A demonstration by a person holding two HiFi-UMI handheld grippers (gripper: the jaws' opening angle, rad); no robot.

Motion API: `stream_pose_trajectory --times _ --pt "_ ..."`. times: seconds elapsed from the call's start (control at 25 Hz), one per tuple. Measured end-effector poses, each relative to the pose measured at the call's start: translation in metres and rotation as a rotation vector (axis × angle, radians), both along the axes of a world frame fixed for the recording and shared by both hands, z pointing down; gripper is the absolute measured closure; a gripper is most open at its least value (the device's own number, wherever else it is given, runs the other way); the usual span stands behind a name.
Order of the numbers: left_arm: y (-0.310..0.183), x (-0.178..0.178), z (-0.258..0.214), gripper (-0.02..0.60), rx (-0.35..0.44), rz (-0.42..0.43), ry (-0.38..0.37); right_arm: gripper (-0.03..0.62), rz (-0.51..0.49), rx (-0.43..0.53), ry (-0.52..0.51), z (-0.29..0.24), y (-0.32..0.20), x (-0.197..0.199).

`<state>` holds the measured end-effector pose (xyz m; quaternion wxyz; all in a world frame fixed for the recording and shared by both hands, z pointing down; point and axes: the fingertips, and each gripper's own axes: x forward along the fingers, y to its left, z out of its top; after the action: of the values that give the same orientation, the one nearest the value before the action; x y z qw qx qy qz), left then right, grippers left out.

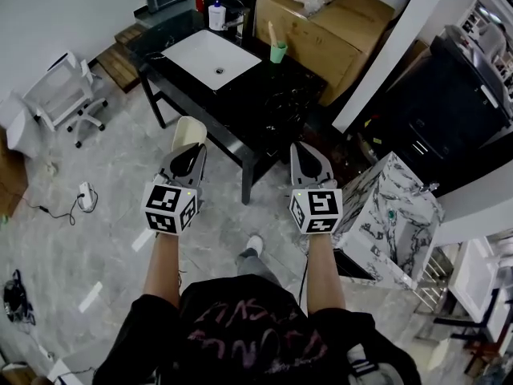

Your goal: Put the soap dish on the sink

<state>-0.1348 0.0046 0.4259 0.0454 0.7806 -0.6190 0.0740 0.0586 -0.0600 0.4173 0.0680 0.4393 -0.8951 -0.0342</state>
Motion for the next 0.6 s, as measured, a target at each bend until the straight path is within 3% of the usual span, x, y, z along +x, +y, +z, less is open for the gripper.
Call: stream_pose_trajectory --times 0.36,0.6 --pt "-0.100 0.011 0.001 0.560 -0.026 0.000 -0.007 0.582 -0.001 -0.018 -0.003 0.001 -0.098 0.011" --pt "-0.142 0.016 -0.008 0.560 -0.022 -0.003 -0.016 0.582 -0.008 -0.027 -0.013 -0.001 -0.141 0.012"
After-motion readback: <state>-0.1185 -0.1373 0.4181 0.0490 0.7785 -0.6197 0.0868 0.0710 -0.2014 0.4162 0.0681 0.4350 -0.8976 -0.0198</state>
